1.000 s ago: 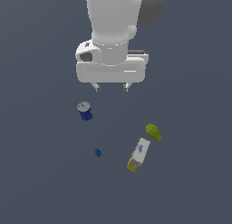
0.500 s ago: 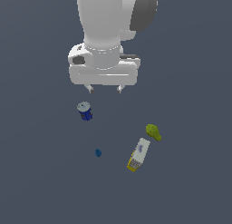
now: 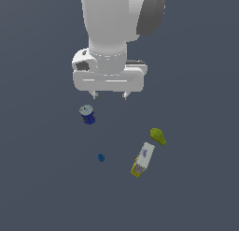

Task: Pick up a designated object from a clutter of objects.

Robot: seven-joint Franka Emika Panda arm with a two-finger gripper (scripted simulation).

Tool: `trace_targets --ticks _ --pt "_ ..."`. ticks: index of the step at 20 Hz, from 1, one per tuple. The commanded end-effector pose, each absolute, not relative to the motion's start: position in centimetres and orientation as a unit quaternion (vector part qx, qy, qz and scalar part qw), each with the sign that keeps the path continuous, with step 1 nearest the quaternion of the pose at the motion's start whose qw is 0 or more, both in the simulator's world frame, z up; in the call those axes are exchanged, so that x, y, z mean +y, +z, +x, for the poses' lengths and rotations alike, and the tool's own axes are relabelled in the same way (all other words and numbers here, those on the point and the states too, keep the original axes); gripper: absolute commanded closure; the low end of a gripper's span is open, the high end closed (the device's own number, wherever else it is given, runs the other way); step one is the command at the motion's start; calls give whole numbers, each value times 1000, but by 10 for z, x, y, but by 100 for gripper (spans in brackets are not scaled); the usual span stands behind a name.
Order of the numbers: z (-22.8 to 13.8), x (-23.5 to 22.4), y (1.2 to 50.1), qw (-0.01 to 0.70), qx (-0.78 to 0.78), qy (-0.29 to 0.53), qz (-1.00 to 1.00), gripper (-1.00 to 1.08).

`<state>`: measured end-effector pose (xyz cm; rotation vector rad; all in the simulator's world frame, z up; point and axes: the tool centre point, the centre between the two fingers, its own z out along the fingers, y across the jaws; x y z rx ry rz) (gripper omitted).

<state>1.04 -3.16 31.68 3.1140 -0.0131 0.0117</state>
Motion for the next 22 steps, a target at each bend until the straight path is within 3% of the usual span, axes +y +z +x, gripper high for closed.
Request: trace_targets --ticks 1,22 --pt "18 -27 314 13 -14 4 1000 -92" --pt "128 61 234 4 -180 2 984 -92"
